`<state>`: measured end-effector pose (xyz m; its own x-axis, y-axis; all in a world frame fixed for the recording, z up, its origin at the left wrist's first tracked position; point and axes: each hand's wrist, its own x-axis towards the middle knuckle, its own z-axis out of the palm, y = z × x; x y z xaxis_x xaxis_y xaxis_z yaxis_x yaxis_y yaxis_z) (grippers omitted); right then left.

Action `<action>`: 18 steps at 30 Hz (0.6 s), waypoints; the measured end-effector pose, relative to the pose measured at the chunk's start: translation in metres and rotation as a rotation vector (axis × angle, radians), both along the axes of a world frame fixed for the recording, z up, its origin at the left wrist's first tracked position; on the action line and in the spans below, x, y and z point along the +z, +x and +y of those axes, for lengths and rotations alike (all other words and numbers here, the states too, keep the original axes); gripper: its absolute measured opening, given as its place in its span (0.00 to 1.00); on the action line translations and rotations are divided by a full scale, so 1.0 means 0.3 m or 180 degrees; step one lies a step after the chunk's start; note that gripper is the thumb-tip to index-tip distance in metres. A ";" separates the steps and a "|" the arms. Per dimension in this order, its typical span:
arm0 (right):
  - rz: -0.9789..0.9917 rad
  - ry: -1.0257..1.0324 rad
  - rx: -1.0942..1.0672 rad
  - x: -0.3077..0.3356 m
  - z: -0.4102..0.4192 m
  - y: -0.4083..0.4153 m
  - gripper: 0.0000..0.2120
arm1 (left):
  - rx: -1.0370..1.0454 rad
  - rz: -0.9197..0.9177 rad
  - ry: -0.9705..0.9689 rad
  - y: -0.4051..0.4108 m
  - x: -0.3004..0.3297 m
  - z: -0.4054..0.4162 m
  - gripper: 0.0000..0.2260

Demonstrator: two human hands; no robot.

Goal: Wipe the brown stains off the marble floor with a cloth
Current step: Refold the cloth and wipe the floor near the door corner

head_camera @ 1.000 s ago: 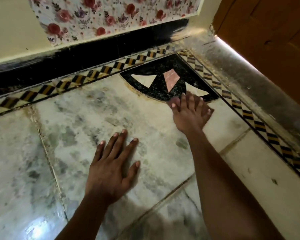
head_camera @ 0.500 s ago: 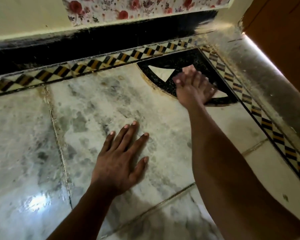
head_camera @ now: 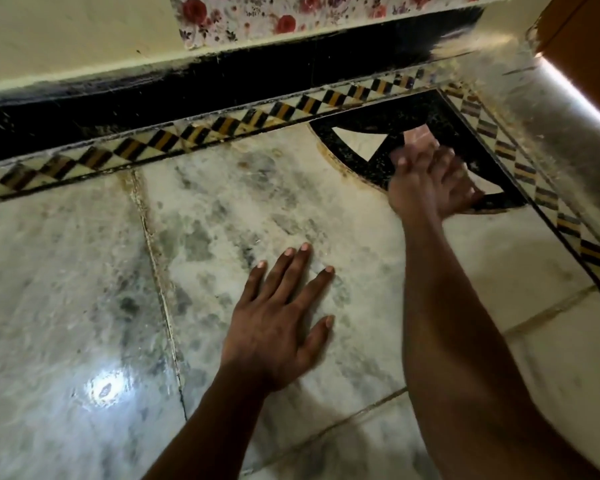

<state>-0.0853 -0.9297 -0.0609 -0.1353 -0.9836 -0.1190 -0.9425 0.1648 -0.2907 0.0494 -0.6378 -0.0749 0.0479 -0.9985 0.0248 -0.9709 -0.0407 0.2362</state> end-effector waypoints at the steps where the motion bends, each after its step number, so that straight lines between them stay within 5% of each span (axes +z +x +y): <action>1: -0.0003 0.0181 0.0225 0.004 -0.078 0.071 0.34 | -0.0001 -0.0017 -0.0014 -0.004 -0.002 0.000 0.31; 5: 0.0352 0.0436 0.2209 0.024 -0.036 0.272 0.32 | 0.0009 -0.0008 0.0007 -0.004 -0.002 0.002 0.31; 8: 0.0228 0.0343 0.2806 0.039 0.195 0.137 0.30 | 0.0020 -0.0001 0.0018 -0.002 0.009 -0.004 0.31; 10: 0.0146 0.0182 0.2427 0.016 0.270 -0.024 0.30 | -0.0005 -0.0030 0.0071 0.000 0.014 -0.001 0.31; 15: 0.0117 0.0024 0.0029 -0.014 0.085 -0.141 0.30 | -0.0006 -0.0004 0.0034 0.002 0.007 0.000 0.30; 18: 0.0051 0.0197 0.0054 0.012 -0.007 -0.036 0.29 | 0.0004 -0.0082 0.0027 -0.002 0.005 0.000 0.30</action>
